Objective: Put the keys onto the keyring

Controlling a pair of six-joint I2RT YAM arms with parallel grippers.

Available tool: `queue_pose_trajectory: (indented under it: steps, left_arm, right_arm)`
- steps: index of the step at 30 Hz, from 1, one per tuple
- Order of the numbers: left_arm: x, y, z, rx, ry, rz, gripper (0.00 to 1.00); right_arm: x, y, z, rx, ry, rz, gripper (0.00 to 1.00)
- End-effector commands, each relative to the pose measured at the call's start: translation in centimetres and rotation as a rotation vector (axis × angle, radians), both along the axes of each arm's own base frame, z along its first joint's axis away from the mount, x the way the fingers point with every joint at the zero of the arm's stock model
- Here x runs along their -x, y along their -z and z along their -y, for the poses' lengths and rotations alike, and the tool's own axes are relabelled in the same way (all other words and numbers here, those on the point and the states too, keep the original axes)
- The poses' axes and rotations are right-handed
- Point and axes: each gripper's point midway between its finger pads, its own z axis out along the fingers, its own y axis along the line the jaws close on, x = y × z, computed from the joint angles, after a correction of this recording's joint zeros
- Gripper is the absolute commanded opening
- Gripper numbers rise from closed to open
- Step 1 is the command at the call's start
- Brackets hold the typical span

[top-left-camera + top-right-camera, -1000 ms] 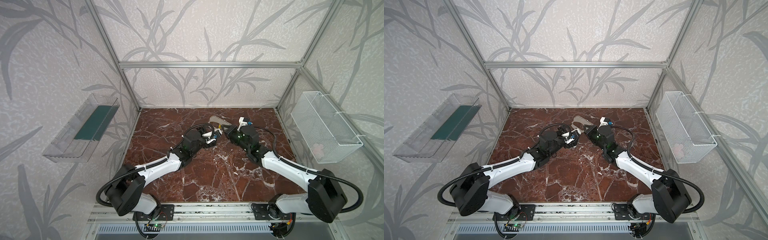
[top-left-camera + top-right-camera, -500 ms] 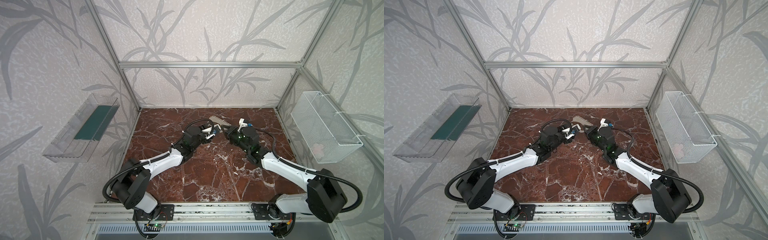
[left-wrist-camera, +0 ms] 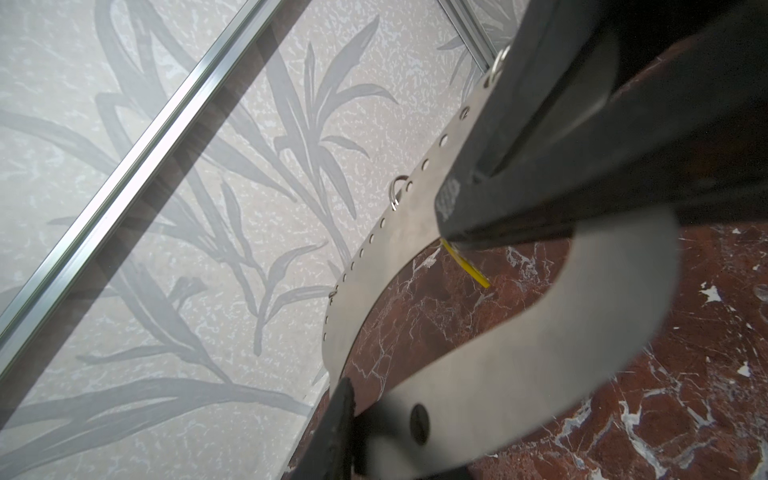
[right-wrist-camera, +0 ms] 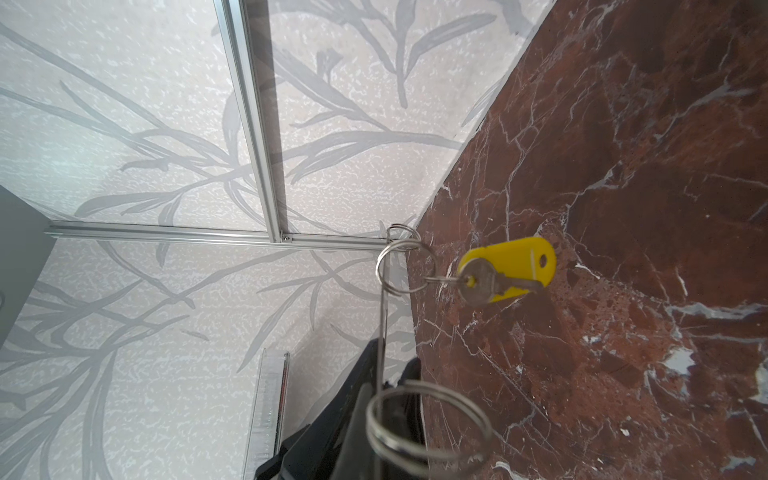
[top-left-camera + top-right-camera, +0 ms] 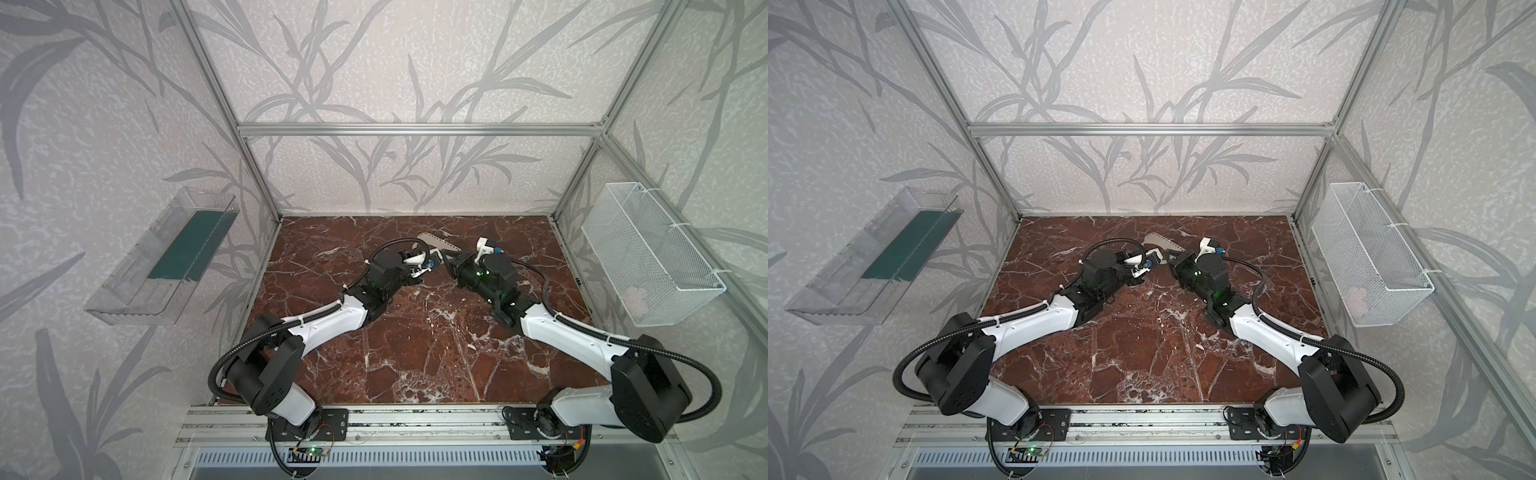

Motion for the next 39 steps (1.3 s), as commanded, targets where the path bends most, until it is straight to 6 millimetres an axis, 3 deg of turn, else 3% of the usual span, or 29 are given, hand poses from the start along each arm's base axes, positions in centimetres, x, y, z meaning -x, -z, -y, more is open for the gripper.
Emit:
queue_pose_trajectory:
  steps: [1, 9, 17, 25, 29, 39]
  left_arm:
    - [0.0, -1.5, 0.6, 0.033, 0.019, 0.026, 0.2]
    - [0.1, -1.6, 0.5, 0.045, 0.019, 0.017, 0.01]
    - [-0.4, -1.2, 0.0, 0.046, -0.025, 0.024, 0.0]
    - [-1.1, -0.7, -0.4, 0.035, -0.063, 0.046, 0.0]
    - [-1.6, -0.6, -0.5, 0.025, -0.084, 0.056, 0.0]
    - [-2.7, 0.2, -0.8, -0.016, -0.135, 0.028, 0.0]
  right_arm:
    - [0.0, -1.1, -1.0, -0.04, -0.035, 0.042, 0.0]
    - [-0.4, -1.3, -1.3, -0.039, -0.042, 0.05, 0.0]
    - [-0.7, -2.1, -1.5, -0.034, -0.06, 0.075, 0.0]
    - [-1.4, -2.4, -2.1, -0.115, -0.092, 0.081, 0.21]
    - [-1.3, -3.6, -2.0, -0.138, -0.098, 0.122, 0.29]
    - [-0.9, -5.6, 0.0, -0.116, -0.063, 0.185, 0.39]
